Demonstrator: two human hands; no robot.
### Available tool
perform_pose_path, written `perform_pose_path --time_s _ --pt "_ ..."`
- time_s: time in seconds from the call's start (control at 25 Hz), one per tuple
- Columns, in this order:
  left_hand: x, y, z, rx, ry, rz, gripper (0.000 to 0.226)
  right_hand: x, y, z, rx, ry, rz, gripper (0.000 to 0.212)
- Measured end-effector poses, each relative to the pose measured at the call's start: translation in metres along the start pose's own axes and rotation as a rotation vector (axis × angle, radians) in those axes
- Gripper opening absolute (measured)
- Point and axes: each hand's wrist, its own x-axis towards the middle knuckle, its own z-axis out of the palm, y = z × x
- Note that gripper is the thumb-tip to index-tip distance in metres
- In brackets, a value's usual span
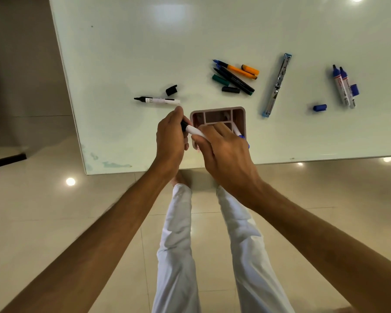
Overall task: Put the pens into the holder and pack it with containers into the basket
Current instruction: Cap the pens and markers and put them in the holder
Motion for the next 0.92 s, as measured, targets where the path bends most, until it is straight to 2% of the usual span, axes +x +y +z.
perform_pose_path --time_s 0.16,0.28,0.32,0.44,0.52,0.68,0.92 --pt "-0.003 -0.007 0.002 0.09 -0.075 -0.008 0.045 -0.01 0.01 -0.007 0.027 0.011 -0.013 0.02" --pt "-0.003 -0.009 -0.002 0.252 -0.153 0.026 0.057 -0.008 0.032 -0.019 -0.059 -0.11 0.156 0.036" --pt "-0.003 -0.009 -0.005 0.279 -0.1 0.041 0.059 -0.006 0.039 -0.022 -0.064 -0.094 0.212 0.037" --pt "0.007 -0.007 -0.02 0.215 0.161 0.087 0.059 0.008 0.053 -0.032 0.19 0.014 0.455 0.028" --pt "0.017 -0.007 -0.033 0.225 0.177 0.095 0.063 0.015 0.056 -0.035 0.28 0.021 0.527 0.026" --pt "0.027 -0.007 -0.048 0.264 0.13 0.103 0.066 0.029 0.054 -0.029 0.296 -0.002 0.483 0.023" --pt "0.035 -0.009 -0.058 0.252 0.099 0.181 0.048 0.046 0.048 -0.013 0.026 -0.114 0.325 0.022"
